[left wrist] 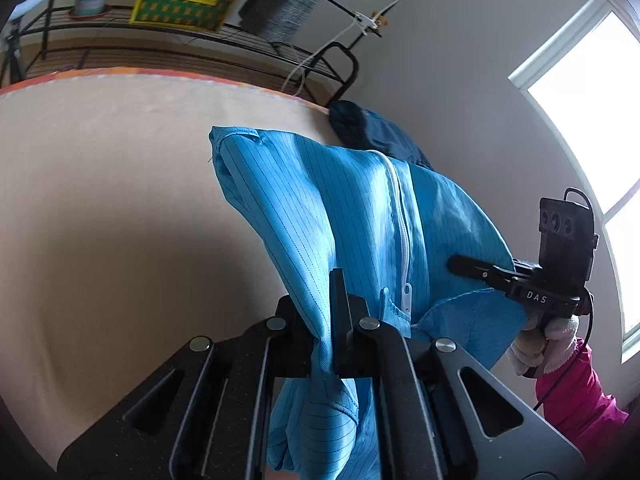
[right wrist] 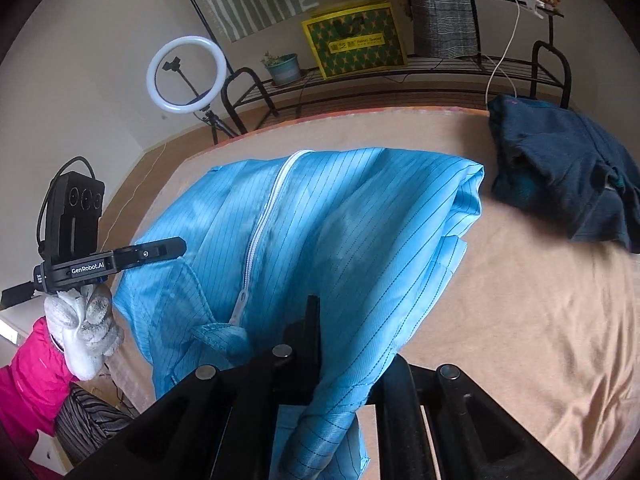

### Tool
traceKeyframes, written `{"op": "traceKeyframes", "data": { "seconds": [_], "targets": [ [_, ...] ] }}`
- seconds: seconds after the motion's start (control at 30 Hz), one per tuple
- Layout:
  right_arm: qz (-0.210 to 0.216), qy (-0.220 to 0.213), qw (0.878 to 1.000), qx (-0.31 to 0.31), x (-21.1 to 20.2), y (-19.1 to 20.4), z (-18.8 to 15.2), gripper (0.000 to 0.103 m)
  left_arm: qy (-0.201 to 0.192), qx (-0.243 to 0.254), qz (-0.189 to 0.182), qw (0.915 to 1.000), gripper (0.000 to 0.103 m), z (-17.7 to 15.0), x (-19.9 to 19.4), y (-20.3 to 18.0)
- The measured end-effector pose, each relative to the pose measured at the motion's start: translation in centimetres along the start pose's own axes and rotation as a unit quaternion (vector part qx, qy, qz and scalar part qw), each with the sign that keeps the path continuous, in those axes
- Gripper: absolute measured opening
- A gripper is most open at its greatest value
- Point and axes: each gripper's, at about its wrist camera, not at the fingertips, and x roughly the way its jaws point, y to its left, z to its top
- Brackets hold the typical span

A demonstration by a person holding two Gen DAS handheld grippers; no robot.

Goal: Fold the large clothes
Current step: 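Lift the folded shirt with both tools and carry it toward the navy garment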

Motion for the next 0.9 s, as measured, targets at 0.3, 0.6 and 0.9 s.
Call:
{"op": "traceKeyframes", "data": {
  "seconds": [0.3,0.6,0.9],
  "targets": [
    [-0.059,-0.019,0.998,-0.014,-4.6,-7.7,2.3,0.004,0.000,0.036,-0.020,0.9992,0.004,4.7,7.6,-6.8],
    [-0.114,-0.039,0.993,-0.016,-7.1,-15.7,7.0,0.004,-0.009,0.066,-0.033,0.9972,0.004,10.3,15.2,-12.4],
    [-0.167,-0.065,0.983,-0.032,-7.8,-21.9,13.5,0.004,-0.033,0.076,-0.038,0.9958,0.004,17.7,23.3,-16.7]
  ]
}}
